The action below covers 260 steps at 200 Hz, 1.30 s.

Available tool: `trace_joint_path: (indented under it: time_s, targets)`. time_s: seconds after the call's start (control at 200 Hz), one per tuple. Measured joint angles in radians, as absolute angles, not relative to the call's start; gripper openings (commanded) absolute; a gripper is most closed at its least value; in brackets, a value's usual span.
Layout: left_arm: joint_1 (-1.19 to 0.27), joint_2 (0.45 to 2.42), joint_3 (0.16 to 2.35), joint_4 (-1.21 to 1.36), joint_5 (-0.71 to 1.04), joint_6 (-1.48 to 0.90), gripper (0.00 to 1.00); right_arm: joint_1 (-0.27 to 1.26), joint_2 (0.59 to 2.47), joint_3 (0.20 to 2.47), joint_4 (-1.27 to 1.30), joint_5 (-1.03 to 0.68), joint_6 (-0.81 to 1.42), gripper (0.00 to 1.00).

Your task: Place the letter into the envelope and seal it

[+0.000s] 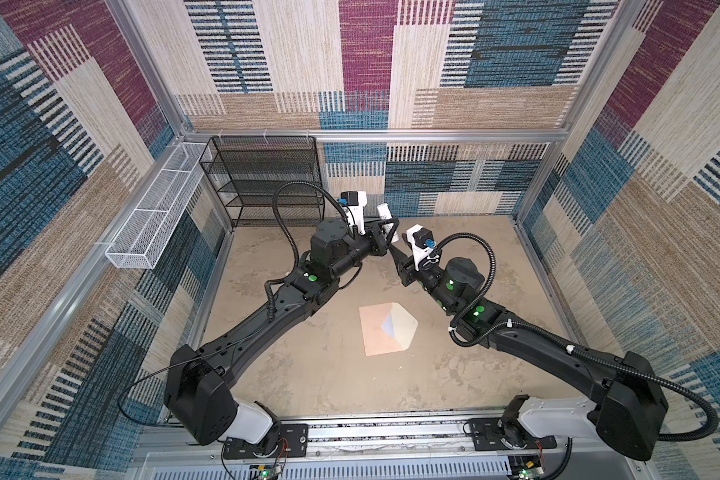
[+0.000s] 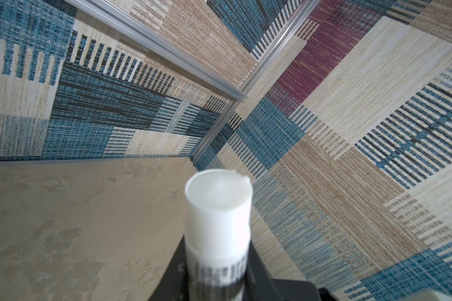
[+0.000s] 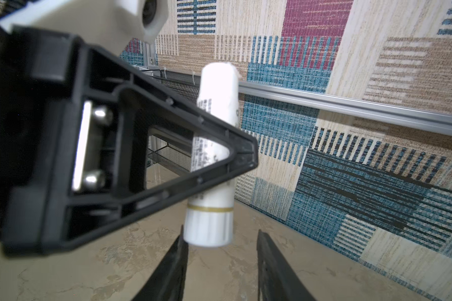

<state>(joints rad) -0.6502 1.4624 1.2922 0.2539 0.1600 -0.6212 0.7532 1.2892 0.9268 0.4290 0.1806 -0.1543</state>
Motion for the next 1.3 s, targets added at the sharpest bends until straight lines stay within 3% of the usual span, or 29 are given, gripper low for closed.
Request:
trace_joint_path:
  time_s: [0.225, 0.476, 0.937, 1.107, 1.302]
  targets:
    - [-0.657, 1.468, 1.292, 0.251, 0.157, -0.620, 0.00, 0.753, 1.304, 0.946, 0.429, 0.184, -0.162, 0.39]
    - [-0.659, 1.473, 1.292, 0.251, 0.145, -0.618, 0.00, 0.754, 1.318, 0.960, 0.428, 0.180, -0.169, 0.23]
    - [-0.658, 1.466, 1.265, 0.311, 0.191, -0.616, 0.00, 0.750, 1.279, 0.979, 0.351, 0.131, -0.150, 0.08]
    - [-0.615, 1.458, 1.190, 0.466, 0.371, -0.677, 0.00, 0.712, 1.225, 0.980, 0.277, -0.019, -0.056, 0.01]
    - [-0.568, 1.523, 1.150, 0.789, 0.633, -0.877, 0.00, 0.597, 1.177, 0.957, 0.312, -0.342, 0.146, 0.00]
